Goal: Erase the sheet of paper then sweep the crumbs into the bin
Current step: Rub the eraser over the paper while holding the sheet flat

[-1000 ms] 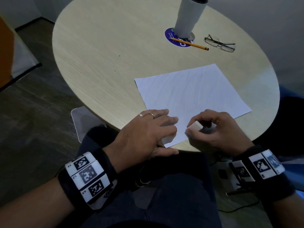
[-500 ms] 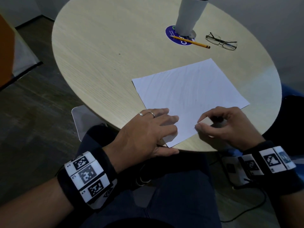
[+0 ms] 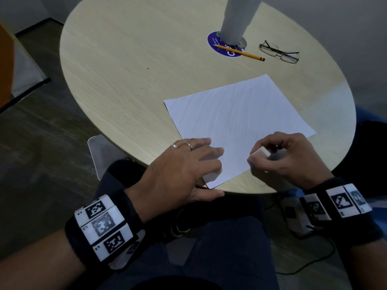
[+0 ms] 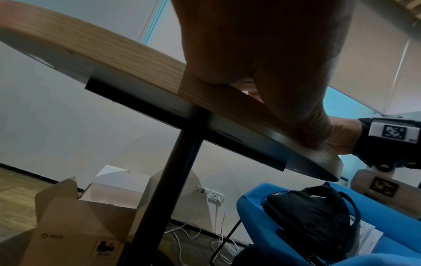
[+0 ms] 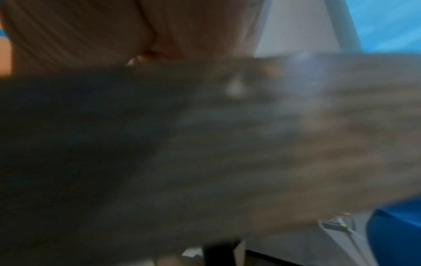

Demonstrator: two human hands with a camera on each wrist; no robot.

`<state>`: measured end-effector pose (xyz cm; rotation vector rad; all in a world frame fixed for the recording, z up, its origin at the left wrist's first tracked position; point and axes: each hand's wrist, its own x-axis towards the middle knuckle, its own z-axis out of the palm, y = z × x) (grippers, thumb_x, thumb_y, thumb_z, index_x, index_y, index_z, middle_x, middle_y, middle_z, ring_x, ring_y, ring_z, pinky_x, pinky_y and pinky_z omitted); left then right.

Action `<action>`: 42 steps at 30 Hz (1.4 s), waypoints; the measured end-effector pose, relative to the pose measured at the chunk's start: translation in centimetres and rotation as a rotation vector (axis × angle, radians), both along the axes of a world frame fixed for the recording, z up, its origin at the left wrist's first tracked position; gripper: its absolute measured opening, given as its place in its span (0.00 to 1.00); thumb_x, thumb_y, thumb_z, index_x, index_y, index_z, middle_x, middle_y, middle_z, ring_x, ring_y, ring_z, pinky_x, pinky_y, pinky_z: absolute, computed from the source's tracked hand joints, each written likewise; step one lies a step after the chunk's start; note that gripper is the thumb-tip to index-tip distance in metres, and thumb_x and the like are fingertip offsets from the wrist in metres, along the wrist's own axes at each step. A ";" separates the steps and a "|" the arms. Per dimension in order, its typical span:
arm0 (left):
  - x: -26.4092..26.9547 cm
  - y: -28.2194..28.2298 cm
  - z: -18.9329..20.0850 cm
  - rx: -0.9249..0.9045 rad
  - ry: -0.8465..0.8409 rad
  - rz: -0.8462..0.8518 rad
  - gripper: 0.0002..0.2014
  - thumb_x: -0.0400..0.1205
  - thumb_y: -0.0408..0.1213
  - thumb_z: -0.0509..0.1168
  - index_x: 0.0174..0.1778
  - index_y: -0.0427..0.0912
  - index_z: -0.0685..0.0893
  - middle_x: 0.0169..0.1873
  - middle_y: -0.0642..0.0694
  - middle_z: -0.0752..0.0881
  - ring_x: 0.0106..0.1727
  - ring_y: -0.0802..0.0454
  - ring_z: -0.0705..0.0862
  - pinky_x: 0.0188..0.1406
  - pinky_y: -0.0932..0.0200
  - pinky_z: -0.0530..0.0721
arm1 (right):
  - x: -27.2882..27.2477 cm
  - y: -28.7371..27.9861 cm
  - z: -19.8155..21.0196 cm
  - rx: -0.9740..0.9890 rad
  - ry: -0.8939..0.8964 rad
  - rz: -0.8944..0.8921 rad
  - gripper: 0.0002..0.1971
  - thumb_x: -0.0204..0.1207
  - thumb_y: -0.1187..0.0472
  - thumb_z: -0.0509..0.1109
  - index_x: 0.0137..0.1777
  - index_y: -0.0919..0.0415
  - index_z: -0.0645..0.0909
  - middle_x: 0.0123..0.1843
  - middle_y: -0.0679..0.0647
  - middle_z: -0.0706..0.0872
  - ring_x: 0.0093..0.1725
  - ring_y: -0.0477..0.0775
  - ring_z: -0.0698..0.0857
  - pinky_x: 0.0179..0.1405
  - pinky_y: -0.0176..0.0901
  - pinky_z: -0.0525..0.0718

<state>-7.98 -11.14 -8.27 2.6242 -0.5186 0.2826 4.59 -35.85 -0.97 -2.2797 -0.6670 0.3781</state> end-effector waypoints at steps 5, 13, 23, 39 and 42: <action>0.0 0.0 0.2 0.007 0.018 -0.001 0.23 0.82 0.72 0.66 0.52 0.55 0.85 0.78 0.60 0.79 0.86 0.49 0.71 0.80 0.51 0.71 | -1.7 1.7 -0.6 -0.002 0.004 0.070 0.06 0.70 0.64 0.85 0.38 0.52 0.93 0.37 0.48 0.90 0.35 0.45 0.87 0.36 0.35 0.84; 0.0 -0.1 0.1 -0.013 0.011 0.006 0.22 0.81 0.72 0.67 0.52 0.56 0.86 0.78 0.60 0.80 0.85 0.50 0.72 0.78 0.47 0.74 | -1.2 1.7 -0.9 -0.032 -0.095 0.101 0.06 0.67 0.47 0.81 0.40 0.46 0.93 0.38 0.47 0.90 0.40 0.51 0.87 0.42 0.39 0.82; 0.1 -0.1 -0.1 -0.008 0.002 0.007 0.23 0.81 0.72 0.67 0.53 0.56 0.86 0.77 0.60 0.80 0.84 0.48 0.73 0.76 0.48 0.74 | 0.0 0.7 -0.6 -0.031 -0.096 0.041 0.04 0.72 0.58 0.85 0.40 0.49 0.93 0.39 0.44 0.91 0.41 0.48 0.87 0.44 0.36 0.82; 0.1 -0.1 0.0 -0.033 0.016 0.003 0.22 0.81 0.71 0.68 0.53 0.55 0.86 0.77 0.60 0.81 0.84 0.47 0.73 0.76 0.44 0.76 | 0.7 -0.1 -0.5 -0.002 -0.022 0.001 0.07 0.72 0.66 0.85 0.37 0.55 0.93 0.35 0.50 0.91 0.37 0.50 0.87 0.41 0.32 0.82; 0.2 -0.2 -0.1 -0.020 0.008 0.012 0.22 0.81 0.71 0.68 0.52 0.56 0.85 0.77 0.60 0.80 0.84 0.47 0.73 0.76 0.45 0.76 | 1.5 -0.9 -0.4 -0.027 -0.092 -0.033 0.09 0.73 0.66 0.85 0.36 0.52 0.93 0.32 0.44 0.90 0.36 0.51 0.85 0.40 0.31 0.79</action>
